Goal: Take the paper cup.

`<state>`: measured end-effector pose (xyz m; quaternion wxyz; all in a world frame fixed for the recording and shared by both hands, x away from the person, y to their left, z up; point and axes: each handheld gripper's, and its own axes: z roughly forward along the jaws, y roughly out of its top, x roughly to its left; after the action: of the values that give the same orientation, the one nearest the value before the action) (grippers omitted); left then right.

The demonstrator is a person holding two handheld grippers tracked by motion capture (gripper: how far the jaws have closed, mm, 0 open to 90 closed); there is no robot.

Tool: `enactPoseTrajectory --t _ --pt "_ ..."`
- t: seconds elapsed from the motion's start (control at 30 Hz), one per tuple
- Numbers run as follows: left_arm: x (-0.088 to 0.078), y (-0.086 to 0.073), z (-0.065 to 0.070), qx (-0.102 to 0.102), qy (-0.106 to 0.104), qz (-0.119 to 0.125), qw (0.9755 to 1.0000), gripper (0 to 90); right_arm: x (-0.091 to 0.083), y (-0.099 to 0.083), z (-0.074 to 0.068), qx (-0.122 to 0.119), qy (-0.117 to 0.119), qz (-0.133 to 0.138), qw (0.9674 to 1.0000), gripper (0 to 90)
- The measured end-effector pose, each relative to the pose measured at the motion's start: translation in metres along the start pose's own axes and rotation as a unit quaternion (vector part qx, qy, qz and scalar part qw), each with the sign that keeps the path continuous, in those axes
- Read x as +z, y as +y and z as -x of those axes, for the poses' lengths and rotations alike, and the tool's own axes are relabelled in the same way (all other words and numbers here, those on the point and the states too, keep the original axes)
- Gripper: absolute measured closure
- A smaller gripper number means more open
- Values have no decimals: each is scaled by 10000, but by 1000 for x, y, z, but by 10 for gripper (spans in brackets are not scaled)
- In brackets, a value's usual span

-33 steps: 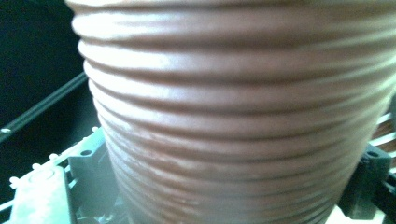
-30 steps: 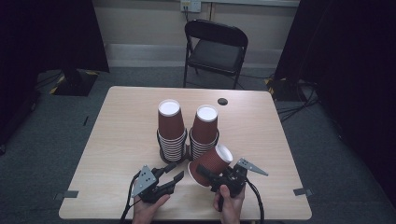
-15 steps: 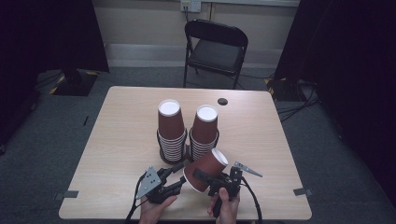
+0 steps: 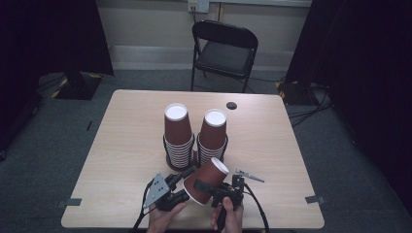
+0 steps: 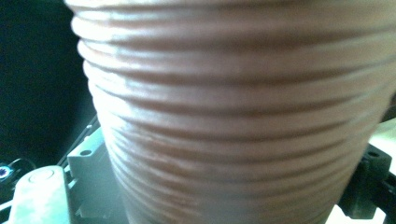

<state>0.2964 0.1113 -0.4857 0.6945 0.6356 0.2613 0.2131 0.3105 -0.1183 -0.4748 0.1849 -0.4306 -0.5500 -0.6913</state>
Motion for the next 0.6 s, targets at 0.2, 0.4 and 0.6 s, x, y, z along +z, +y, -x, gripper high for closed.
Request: enactPoseTrajectory --t 0.2,0.4,0.6 --pt "2 0 4 -53 -48 177 9998 686 3 0 -1 -16 141 -111 9998 129" --pt "-1 1 0 -121 -63 235 9996 827 4 -1 -1 -20 273 -210 9994 124" --pt "-2 -1 0 -165 -72 110 9998 860 4 0 -1 19 246 -48 9997 115"
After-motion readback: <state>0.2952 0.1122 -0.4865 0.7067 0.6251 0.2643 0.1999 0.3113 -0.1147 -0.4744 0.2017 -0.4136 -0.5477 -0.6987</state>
